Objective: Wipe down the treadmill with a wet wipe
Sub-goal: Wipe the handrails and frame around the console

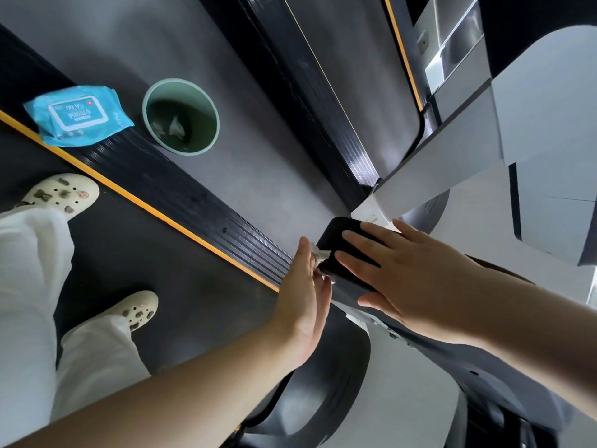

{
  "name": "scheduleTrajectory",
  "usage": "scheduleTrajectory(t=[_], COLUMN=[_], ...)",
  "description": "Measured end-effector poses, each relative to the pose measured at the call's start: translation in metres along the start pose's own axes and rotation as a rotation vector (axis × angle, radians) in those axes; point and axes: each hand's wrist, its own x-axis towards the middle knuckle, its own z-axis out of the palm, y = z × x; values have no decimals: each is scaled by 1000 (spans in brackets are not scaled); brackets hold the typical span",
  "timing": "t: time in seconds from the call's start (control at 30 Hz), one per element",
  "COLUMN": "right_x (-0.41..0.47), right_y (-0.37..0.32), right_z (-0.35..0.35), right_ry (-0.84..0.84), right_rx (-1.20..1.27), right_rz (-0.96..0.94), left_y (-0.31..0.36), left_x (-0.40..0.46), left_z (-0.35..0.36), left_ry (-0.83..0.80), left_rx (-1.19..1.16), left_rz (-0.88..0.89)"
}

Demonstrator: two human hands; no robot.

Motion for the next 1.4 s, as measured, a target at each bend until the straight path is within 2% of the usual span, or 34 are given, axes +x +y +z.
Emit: scheduleTrajectory(t=[0.13, 0.27, 0.53, 0.77, 1.17, 1.4], right_x=[-14, -24, -32, -35, -49, -54], right_y=[-2, -10, -29, -42, -65, -66], right_z=[-1, 1, 12, 24, 44, 47], right_ry=[38, 114, 227, 346, 373, 388], right_rx=[-20, -36, -71, -134, -261, -259], right_rz=[23, 68, 164, 226, 363, 387], left_y=[-3, 0, -1, -14, -54, -69], left_x=[-11, -11, 15, 23, 40, 45], left_z=[4, 7, -24, -43, -35, -40], left_ry=[3, -45, 22, -28, 15, -56], left_rx=[-156, -111, -71, -4, 17, 22], left_rz=[-34, -57, -73, 24, 216, 164])
